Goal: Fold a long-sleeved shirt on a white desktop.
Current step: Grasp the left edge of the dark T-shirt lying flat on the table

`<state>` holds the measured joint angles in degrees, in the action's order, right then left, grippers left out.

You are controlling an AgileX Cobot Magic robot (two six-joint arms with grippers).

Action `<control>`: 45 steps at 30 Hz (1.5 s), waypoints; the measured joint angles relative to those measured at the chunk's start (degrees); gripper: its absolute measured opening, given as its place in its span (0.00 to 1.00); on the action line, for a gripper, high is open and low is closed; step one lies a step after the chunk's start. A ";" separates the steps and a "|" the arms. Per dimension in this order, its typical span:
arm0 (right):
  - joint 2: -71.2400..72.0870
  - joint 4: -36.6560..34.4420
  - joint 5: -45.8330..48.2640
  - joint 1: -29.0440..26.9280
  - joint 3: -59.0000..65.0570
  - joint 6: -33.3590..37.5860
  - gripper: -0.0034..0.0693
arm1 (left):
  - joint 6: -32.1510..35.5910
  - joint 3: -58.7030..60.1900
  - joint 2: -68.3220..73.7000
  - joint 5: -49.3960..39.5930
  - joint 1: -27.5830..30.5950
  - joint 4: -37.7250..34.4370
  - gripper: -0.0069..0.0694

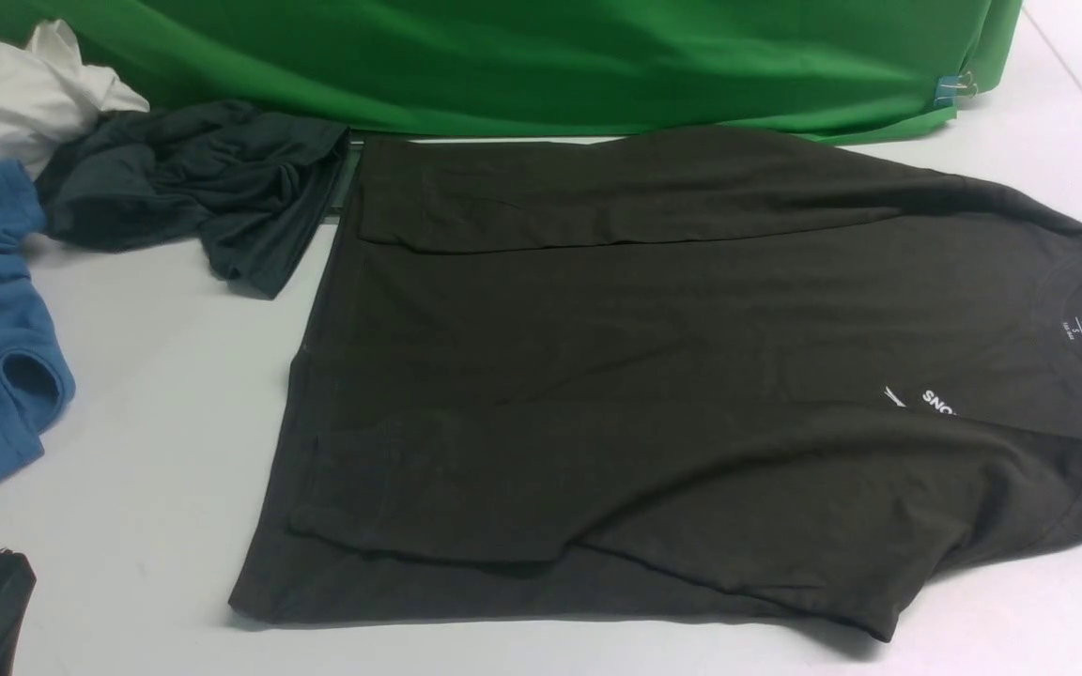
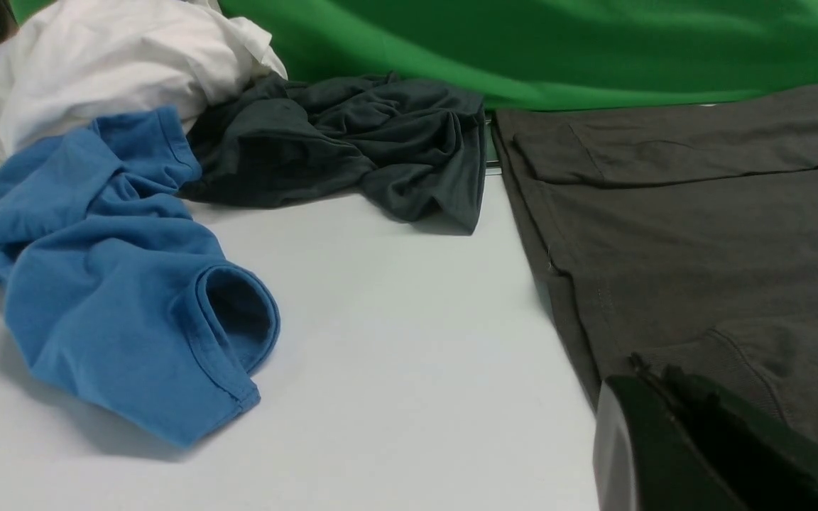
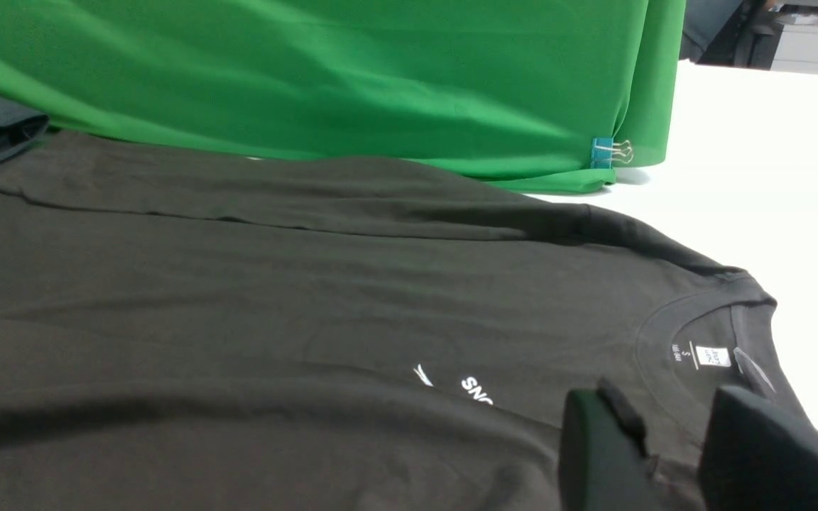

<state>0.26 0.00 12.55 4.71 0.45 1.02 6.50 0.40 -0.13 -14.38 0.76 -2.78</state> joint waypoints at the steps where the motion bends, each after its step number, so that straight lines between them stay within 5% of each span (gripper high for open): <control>1: 0.00 0.00 0.00 0.00 0.00 0.00 0.38 | 0.00 0.00 0.00 0.00 0.00 0.00 0.12; 30: 0.00 0.00 0.00 0.00 0.00 0.00 0.38 | 0.02 0.00 0.00 0.02 0.00 0.00 0.12; 45: 0.00 0.00 -1.76 0.00 0.00 -1.43 0.38 | 0.02 0.00 0.00 15.94 0.00 0.00 0.12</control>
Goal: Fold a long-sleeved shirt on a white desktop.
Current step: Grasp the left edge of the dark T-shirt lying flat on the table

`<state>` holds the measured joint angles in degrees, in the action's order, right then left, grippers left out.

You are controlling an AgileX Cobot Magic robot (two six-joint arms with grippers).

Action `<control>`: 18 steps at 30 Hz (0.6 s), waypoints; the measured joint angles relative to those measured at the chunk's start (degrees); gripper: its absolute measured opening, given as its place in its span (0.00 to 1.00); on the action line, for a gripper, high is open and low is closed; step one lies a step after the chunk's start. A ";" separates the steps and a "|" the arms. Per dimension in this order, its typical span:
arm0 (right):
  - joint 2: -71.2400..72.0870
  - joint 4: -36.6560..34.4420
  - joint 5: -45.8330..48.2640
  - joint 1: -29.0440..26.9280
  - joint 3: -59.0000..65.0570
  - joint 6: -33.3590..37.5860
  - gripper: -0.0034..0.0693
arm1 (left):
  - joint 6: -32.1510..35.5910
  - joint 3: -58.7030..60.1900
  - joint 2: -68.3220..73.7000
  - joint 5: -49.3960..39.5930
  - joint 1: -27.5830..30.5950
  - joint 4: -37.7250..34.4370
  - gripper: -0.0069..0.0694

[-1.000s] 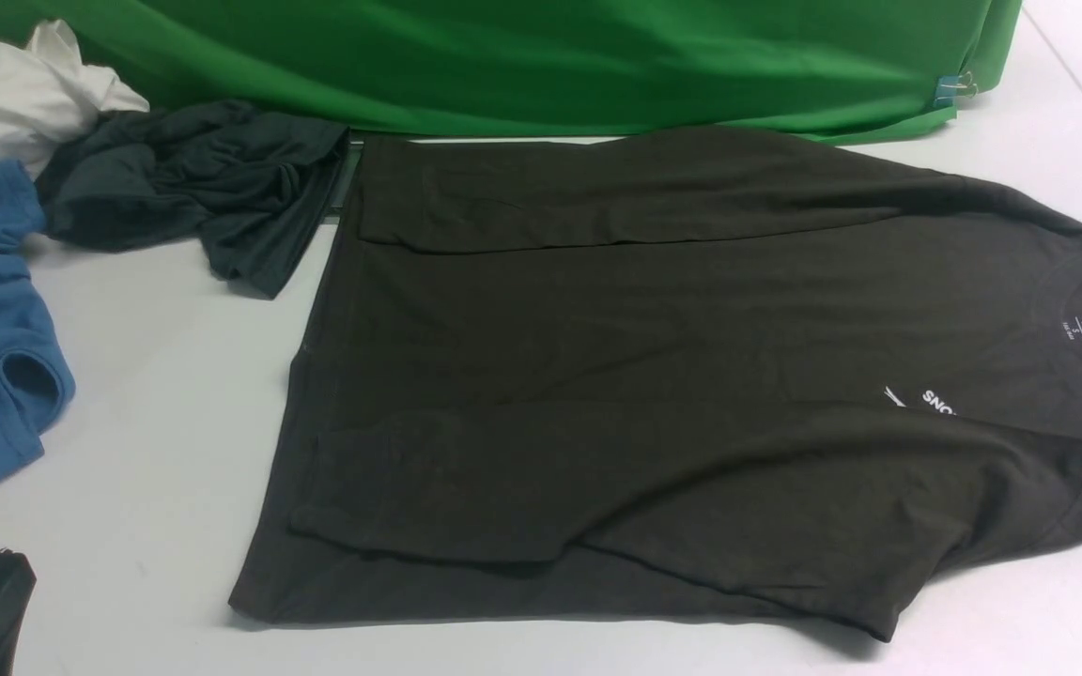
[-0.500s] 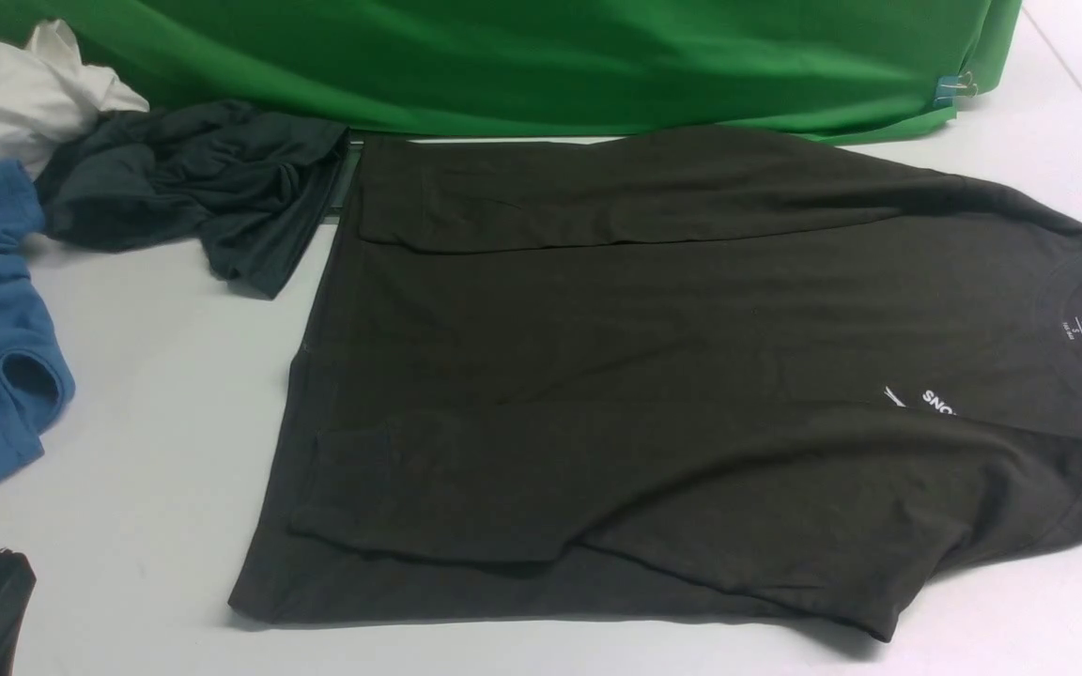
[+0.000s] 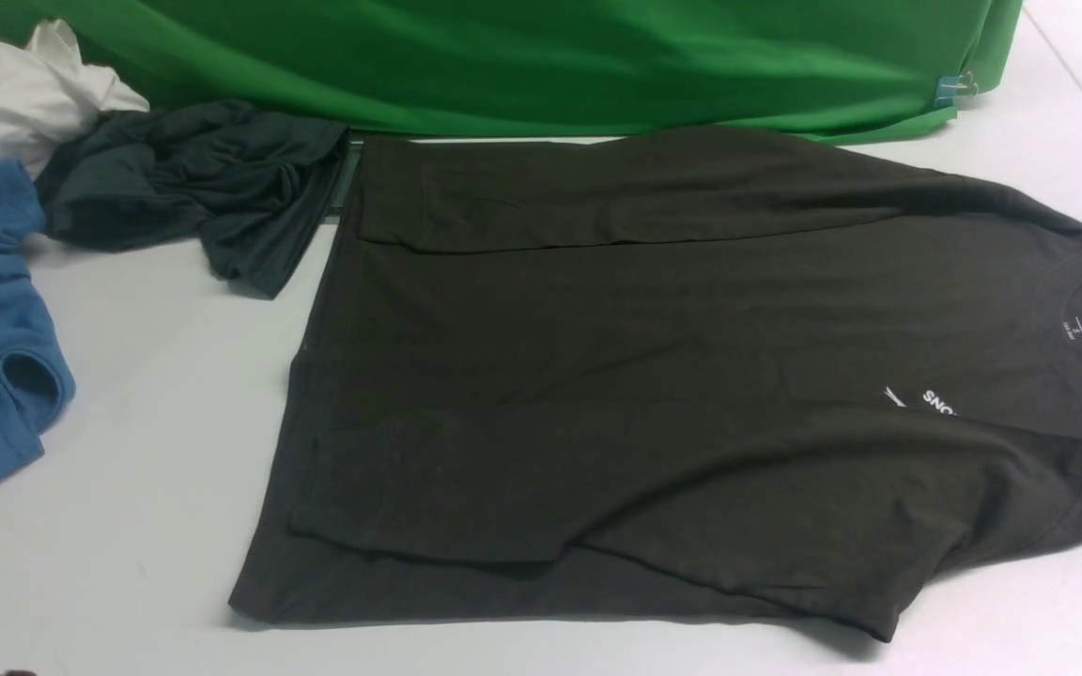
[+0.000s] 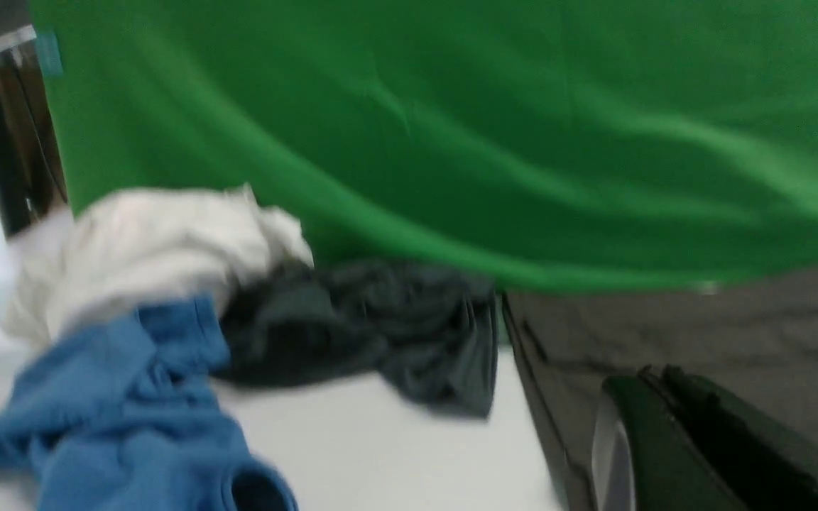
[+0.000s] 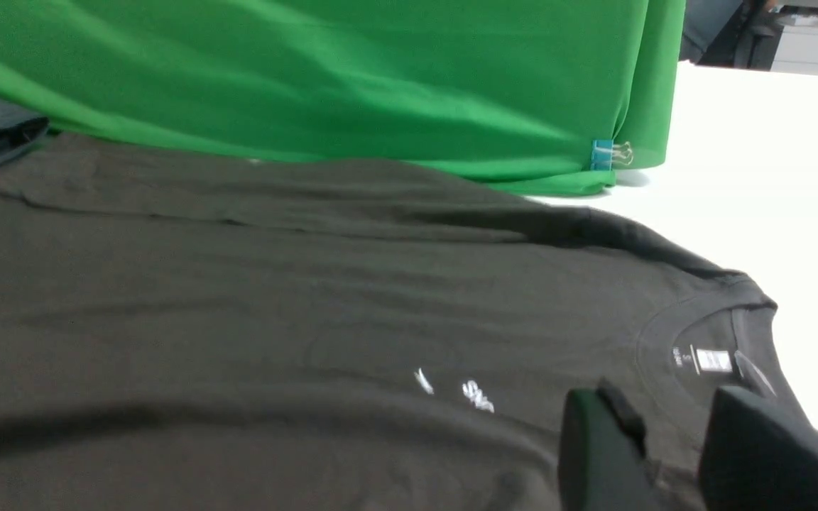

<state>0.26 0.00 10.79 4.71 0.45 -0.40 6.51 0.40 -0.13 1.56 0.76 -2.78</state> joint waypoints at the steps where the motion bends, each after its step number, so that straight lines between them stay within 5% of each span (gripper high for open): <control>1: 0.00 0.00 -1.65 0.00 0.00 -1.36 0.38 | 0.00 0.00 0.00 0.62 0.00 0.00 0.12; 12: 0.00 0.00 -29.76 0.00 0.00 -14.40 0.38 | 1.93 0.00 0.00 1.20 0.00 13.65 0.12; 18: 0.00 0.00 -34.89 0.00 0.00 -19.44 0.38 | 1.81 0.00 0.00 1.60 0.00 15.82 0.12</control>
<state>0.26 0.00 -24.10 4.71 0.45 -19.84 8.32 0.40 -0.13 3.16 0.76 13.04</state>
